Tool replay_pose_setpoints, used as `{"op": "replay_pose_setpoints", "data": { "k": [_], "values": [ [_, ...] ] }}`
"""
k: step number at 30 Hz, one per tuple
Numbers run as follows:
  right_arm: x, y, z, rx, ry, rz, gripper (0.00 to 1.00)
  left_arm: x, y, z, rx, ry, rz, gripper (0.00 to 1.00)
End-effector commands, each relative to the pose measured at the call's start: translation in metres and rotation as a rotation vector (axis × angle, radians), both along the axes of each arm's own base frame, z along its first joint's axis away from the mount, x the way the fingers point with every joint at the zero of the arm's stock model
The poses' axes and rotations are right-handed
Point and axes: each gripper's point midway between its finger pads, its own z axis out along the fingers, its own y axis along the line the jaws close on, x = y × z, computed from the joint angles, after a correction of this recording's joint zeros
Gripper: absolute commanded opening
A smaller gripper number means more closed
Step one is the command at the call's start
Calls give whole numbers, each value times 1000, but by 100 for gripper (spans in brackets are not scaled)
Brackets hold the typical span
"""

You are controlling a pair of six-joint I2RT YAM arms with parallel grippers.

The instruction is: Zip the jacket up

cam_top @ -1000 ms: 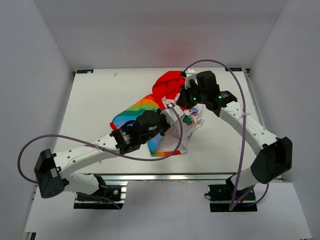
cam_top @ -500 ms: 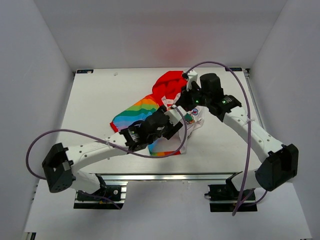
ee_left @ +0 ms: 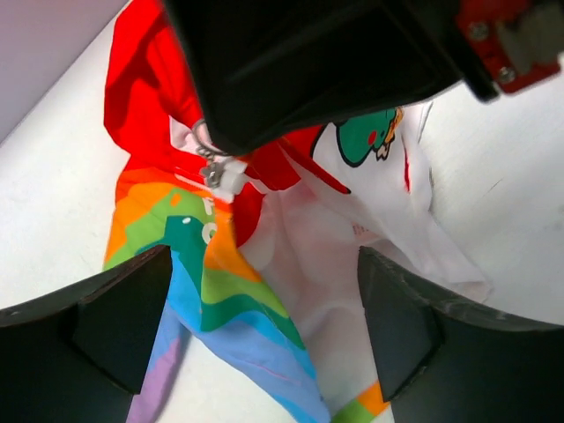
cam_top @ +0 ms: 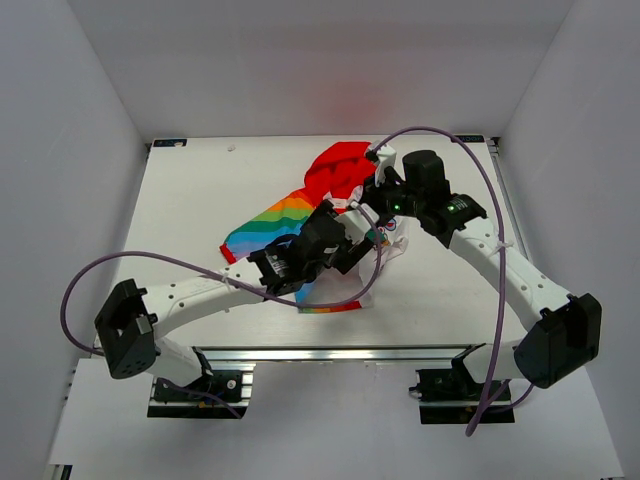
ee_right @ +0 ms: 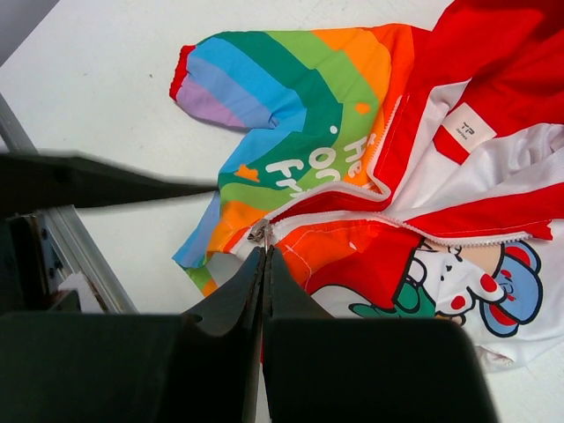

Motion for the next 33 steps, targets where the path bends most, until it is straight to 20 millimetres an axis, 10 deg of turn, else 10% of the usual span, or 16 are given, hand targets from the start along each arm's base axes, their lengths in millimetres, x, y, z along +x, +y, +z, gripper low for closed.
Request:
{"op": "replay_pose_setpoints", "data": {
  "k": [1, 10, 14, 20, 33],
  "values": [
    [0, 2, 13, 25, -39, 13, 0, -1, 12, 39, -67, -67, 24, 98],
    [-6, 2, 18, 38, -38, 30, 0, 18, 7, 27, -2, -96, 98, 98],
    [-7, 1, 22, 43, -44, 30, 0, 24, 2, 19, 31, -89, 100, 80],
    [-2, -2, 15, 19, -41, 1, 0, 24, -3, 24, 8, -92, 80, 1],
    [28, 8, -13, -69, -48, 26, 0, -11, 16, 52, -139, -169, -72, 0]
  ]
}}
